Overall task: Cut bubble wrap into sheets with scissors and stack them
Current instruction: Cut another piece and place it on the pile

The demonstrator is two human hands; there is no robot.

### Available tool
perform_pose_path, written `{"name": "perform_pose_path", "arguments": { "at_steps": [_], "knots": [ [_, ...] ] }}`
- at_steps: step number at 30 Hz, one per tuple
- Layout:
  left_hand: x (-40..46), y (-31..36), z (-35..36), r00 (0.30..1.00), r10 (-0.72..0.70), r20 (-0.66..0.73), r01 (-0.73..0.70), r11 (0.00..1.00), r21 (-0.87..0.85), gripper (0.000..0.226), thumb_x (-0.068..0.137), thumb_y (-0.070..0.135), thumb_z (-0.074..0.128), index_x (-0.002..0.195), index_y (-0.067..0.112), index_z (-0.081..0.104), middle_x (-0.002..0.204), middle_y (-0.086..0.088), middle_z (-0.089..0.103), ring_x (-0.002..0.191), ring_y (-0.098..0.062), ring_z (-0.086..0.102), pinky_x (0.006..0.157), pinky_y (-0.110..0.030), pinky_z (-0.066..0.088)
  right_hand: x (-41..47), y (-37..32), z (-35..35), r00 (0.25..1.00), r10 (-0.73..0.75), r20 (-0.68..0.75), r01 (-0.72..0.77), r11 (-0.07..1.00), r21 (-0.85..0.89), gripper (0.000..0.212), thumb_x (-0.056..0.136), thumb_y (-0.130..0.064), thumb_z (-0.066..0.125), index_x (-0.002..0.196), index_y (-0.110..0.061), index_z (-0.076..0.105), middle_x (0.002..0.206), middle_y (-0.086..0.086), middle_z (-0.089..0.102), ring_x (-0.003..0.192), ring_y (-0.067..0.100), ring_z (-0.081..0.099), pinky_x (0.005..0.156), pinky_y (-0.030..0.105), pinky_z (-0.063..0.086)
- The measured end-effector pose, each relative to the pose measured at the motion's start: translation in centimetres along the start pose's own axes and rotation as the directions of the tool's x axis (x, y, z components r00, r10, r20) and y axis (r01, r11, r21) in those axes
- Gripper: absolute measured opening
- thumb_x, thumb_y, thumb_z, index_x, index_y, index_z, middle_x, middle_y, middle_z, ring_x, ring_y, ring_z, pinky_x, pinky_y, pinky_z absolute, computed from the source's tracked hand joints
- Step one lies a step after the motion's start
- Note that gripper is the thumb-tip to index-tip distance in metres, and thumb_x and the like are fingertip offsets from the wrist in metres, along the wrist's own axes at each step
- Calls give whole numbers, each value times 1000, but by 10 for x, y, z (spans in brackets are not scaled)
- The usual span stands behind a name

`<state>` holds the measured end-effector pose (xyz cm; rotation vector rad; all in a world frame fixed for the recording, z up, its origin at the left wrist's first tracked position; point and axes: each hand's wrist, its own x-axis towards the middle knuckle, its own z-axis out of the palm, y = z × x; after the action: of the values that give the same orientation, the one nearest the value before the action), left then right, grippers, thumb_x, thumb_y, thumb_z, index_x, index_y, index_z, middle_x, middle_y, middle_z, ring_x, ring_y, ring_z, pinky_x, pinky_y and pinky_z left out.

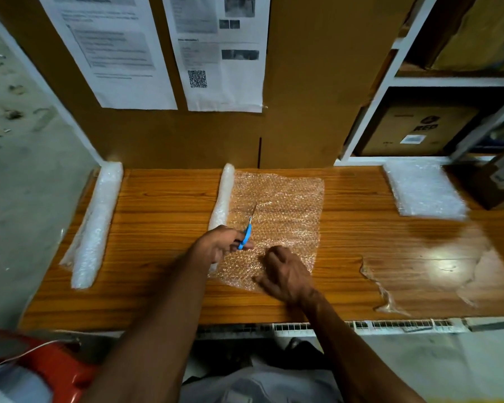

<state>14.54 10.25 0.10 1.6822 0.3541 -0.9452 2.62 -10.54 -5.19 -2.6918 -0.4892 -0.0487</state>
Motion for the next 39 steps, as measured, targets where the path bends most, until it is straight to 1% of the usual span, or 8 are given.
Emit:
{"name": "perform_pose_path", "arguments": {
  "at_steps": [4,7,12,22,27,31,35,39],
  "knots": [
    [-4,-7,12,1000,29,-12,-31,990,-138,18,93,0,70,111,-4,71,101,-17,77,90,-22,71,68,-23,57,-12,3,9,984,-93,154,107,991,-79,66,96,-70,49,137,-18,54,141,11,52,120,27,51,93,43,53],
    [-14,-11,20,998,52,-21,-54,981,-184,11,92,-1,71,103,0,73,98,-15,77,80,-18,72,48,-17,49,-14,7,5,975,-129,183,142,988,-58,57,98,-57,50,136,-16,52,140,13,51,119,28,51,91,45,54],
    [-25,-25,29,999,25,-34,-30,985,-169,27,79,31,89,94,10,80,90,-10,77,71,-15,63,65,-26,42,-20,11,-1,965,-159,210,169,985,-32,58,92,-48,55,139,-14,48,144,15,50,121,29,53,97,40,52],
    [-56,-75,35,983,19,-184,-34,996,-78,13,72,10,92,71,7,79,72,-9,72,63,-17,59,59,-28,43,-33,3,7,984,-119,131,132,987,-96,43,104,-50,45,136,-22,51,140,9,51,121,26,51,97,42,53],
    [-73,-93,34,995,-7,-100,-4,995,-105,27,79,-2,83,101,-14,71,88,-16,77,70,-16,72,61,-23,55,-33,-9,10,989,-96,109,111,983,-147,27,107,-34,42,121,-16,57,115,7,57,101,24,57,77,38,55],
    [-80,-100,23,998,-7,54,10,998,-58,76,54,29,102,109,-13,70,104,-24,74,93,-30,64,66,-26,46,-30,-18,3,994,-29,108,43,990,-132,27,106,-35,44,125,-20,56,111,7,61,96,26,59,72,35,45],
    [-99,-98,9,984,-56,168,63,997,-35,31,87,14,80,110,-5,70,107,-25,73,81,-20,68,50,-15,46,-24,-26,0,990,33,134,-16,992,-123,26,107,-39,42,127,-24,48,110,7,62,87,24,58,68,34,41],
    [-112,-109,-12,950,-96,298,114,992,-45,59,83,20,82,126,-15,62,128,-28,67,117,-30,62,64,-22,53,-23,-34,12,989,102,112,-82,983,-165,25,106,-45,41,124,-30,50,112,4,63,86,24,60,68,35,48]
  ]
}}
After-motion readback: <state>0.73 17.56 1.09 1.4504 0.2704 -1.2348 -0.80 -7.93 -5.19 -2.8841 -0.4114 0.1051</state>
